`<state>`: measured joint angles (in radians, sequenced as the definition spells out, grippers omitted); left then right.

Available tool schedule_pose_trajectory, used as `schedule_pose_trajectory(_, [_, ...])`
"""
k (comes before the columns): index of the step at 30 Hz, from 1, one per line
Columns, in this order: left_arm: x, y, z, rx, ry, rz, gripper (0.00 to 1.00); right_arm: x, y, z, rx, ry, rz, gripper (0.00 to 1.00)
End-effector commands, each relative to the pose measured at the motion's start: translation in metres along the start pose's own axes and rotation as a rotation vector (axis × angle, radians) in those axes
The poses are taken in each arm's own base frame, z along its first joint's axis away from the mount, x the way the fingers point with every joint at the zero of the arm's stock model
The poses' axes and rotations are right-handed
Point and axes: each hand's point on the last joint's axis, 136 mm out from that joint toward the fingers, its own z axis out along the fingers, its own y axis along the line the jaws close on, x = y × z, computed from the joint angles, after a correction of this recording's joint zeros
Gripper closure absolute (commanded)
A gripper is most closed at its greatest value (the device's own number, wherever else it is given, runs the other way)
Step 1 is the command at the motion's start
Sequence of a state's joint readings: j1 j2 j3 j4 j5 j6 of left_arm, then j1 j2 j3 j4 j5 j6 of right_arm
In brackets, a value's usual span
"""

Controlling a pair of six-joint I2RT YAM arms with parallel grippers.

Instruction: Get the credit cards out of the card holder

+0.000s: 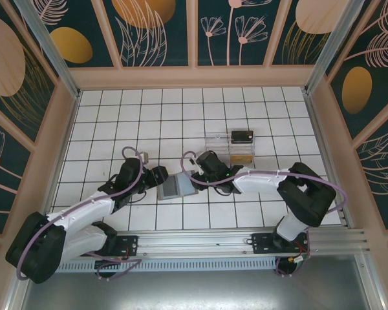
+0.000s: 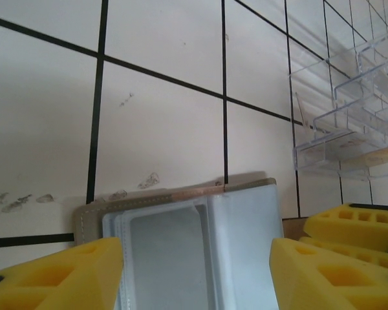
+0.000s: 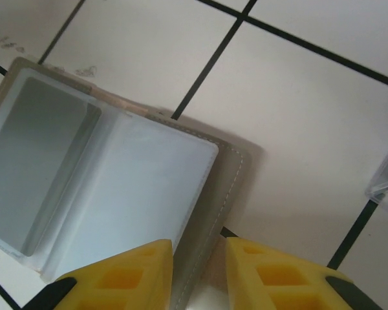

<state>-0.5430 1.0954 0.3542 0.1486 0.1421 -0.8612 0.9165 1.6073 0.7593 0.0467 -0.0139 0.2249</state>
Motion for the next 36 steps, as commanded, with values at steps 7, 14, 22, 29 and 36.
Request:
schedule_pose_trajectory(7, [0.026,0.004,0.009,-0.002,0.14,-0.019,0.46,0.026,0.006,0.023,-0.014,0.06,0.008,0.7])
schedule_pose_trajectory(14, [0.041,0.02,0.015,-0.07,0.214,-0.024,0.48,0.029,0.007,0.026,-0.006,0.07,0.007,0.7])
schedule_pose_trajectory(22, [0.044,0.028,0.009,-0.107,0.214,-0.027,0.47,0.03,0.006,0.027,-0.002,0.076,0.006,0.7])
schedule_pose_trajectory(29, [0.043,0.025,0.004,-0.09,0.207,-0.021,0.47,0.031,0.006,0.029,0.002,0.082,0.011,0.7])
schedule_pose_trajectory(36, [0.05,0.025,0.008,-0.075,0.235,-0.028,0.47,0.03,0.006,0.03,0.0,0.086,0.01,0.7])
